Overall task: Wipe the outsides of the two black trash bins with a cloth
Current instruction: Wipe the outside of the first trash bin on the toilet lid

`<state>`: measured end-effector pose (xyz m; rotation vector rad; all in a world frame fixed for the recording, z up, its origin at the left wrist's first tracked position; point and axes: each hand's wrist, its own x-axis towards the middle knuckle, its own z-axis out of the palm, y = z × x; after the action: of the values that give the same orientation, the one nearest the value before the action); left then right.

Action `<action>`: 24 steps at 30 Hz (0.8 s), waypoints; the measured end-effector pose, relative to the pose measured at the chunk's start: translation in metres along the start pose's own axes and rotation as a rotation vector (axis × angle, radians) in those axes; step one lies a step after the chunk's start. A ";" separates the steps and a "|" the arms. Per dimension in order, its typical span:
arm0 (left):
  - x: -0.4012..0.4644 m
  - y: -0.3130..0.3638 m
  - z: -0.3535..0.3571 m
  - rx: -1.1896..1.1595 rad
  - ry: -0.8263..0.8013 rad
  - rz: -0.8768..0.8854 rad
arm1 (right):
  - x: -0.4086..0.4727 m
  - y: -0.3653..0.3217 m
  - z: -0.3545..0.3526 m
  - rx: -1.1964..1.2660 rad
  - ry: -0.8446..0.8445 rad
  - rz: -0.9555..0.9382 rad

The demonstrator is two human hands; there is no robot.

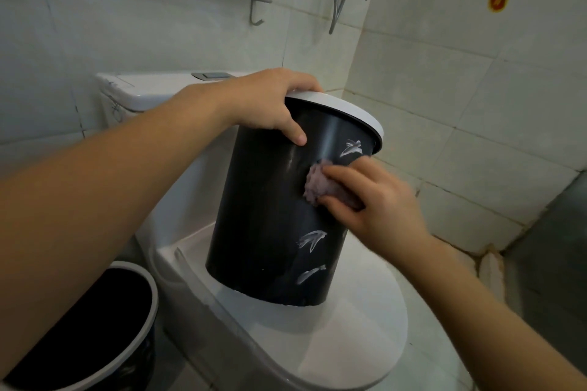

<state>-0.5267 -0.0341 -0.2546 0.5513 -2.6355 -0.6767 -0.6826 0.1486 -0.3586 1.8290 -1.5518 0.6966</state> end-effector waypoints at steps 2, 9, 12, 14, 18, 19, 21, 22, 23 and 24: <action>0.000 -0.001 -0.001 -0.006 0.000 -0.004 | -0.018 -0.007 0.006 0.035 -0.032 -0.056; 0.001 -0.004 -0.001 -0.047 -0.005 -0.018 | -0.009 -0.003 0.005 -0.015 0.058 0.019; 0.001 -0.006 -0.001 -0.059 -0.007 -0.021 | -0.001 -0.001 0.003 -0.017 0.071 0.080; 0.001 -0.007 -0.001 -0.063 0.003 -0.024 | -0.010 -0.006 0.006 -0.002 0.015 0.005; 0.000 -0.009 -0.002 -0.067 0.009 -0.034 | -0.043 -0.023 0.012 0.052 -0.101 -0.158; -0.001 -0.009 -0.002 -0.069 0.008 -0.035 | -0.048 -0.025 0.013 0.060 -0.110 -0.177; -0.001 -0.009 -0.002 -0.071 0.006 -0.033 | -0.052 -0.024 0.015 0.066 -0.105 -0.180; 0.000 -0.009 -0.002 -0.068 0.010 -0.032 | -0.050 -0.022 0.015 0.066 -0.095 -0.162; 0.000 -0.009 -0.001 -0.065 0.016 -0.032 | -0.046 -0.020 0.015 0.068 -0.076 -0.125; 0.000 -0.010 -0.002 -0.066 0.021 -0.034 | -0.041 -0.018 0.015 0.077 -0.050 -0.066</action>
<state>-0.5229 -0.0425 -0.2585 0.5823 -2.5800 -0.7609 -0.6720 0.1656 -0.4013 1.9585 -1.5078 0.6934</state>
